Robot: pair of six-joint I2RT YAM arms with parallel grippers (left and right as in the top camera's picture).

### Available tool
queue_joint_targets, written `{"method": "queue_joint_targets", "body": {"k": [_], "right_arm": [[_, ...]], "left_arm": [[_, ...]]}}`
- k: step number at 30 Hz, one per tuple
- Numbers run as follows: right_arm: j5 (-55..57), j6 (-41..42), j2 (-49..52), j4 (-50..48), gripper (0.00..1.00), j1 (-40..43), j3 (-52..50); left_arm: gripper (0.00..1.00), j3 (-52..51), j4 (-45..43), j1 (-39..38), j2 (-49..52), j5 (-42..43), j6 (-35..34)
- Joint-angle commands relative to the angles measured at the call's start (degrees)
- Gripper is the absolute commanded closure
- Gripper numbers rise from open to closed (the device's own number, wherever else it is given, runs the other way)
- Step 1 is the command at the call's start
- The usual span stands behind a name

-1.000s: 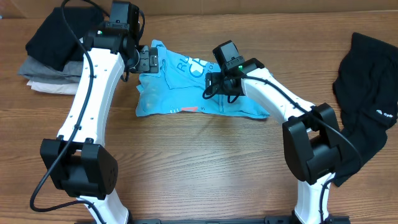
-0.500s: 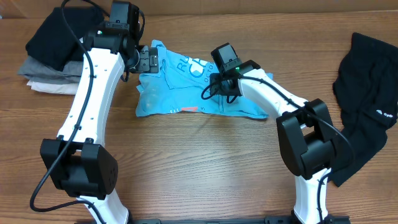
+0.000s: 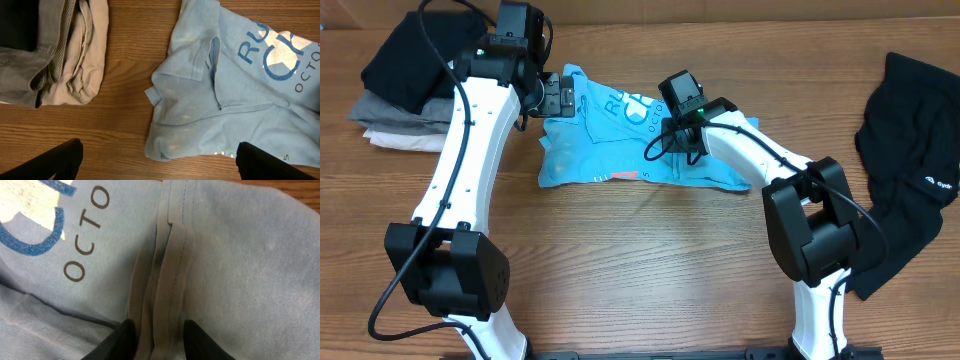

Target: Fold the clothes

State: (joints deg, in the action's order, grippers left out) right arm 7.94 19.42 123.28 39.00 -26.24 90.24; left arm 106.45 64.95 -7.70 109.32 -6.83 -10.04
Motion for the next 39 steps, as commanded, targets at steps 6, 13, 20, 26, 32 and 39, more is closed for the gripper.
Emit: {"method": "queue_joint_targets", "body": {"k": [6,13,20,26,32,39], "right_arm": [[-1.18,-1.88,1.25,1.16,0.51,0.22,1.22],[-1.57,-1.86,1.27,0.13,0.47,0.22,1.22],[-1.14,-1.79,2.32,0.57,0.67,0.35,1.22],[1.05,-1.62,2.29,2.14,0.82,0.61,2.56],[1.03,-1.64,2.14,9.75,0.84,0.92,9.92],[-3.02,-1.73,2.14,18.86,0.84,0.85,21.33]], "left_arm": [[0.0,0.9,-0.94,0.63,-0.63,0.48,1.29],[0.0,0.9,-0.94,0.63,-0.63,0.48,1.29],[0.0,0.9,-0.9,0.63,-0.61,0.46,1.29],[0.0,0.9,-0.9,0.63,-0.63,0.46,1.31],[0.0,0.9,-0.92,0.63,-0.63,0.46,1.31],[0.0,0.9,-0.92,0.63,-0.63,0.44,1.31]]}}
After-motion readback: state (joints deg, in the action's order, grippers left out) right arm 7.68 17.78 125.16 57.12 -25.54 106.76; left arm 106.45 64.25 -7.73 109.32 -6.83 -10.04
